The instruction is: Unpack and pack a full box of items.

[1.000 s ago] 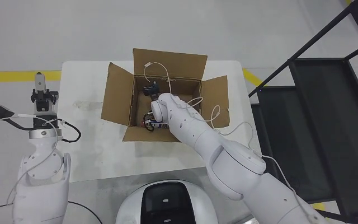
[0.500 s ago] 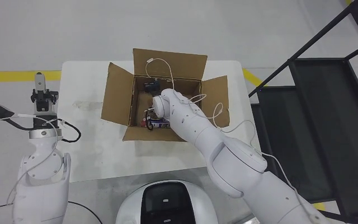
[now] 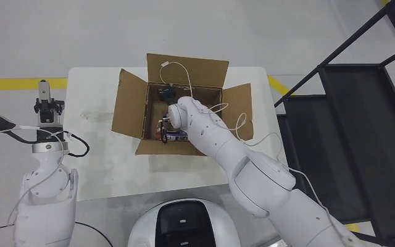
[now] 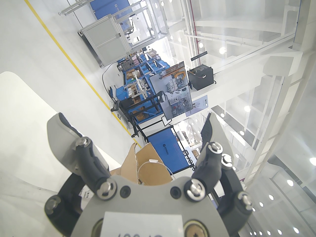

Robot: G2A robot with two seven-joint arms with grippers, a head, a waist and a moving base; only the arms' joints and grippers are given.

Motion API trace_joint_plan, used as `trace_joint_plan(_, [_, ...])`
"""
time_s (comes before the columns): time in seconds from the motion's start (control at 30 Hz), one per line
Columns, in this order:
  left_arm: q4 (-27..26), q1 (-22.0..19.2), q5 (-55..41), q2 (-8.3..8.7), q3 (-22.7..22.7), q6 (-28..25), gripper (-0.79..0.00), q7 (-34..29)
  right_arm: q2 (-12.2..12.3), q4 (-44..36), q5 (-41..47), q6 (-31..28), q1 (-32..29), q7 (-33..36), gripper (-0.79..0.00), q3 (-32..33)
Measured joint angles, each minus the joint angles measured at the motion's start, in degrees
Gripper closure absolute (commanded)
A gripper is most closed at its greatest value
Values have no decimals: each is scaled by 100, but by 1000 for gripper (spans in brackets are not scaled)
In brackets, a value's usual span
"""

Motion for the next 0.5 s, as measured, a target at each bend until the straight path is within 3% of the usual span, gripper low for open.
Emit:
trace_joint_plan(0.27, [0,0,0,0,0,0,-785,0,168,-454,-2,-177,39,288,0,227])
trace_joint_plan(0.5, [0,0,0,0,0,0,-785,0,567,-1385,112,-524,-111,1082,0,795])
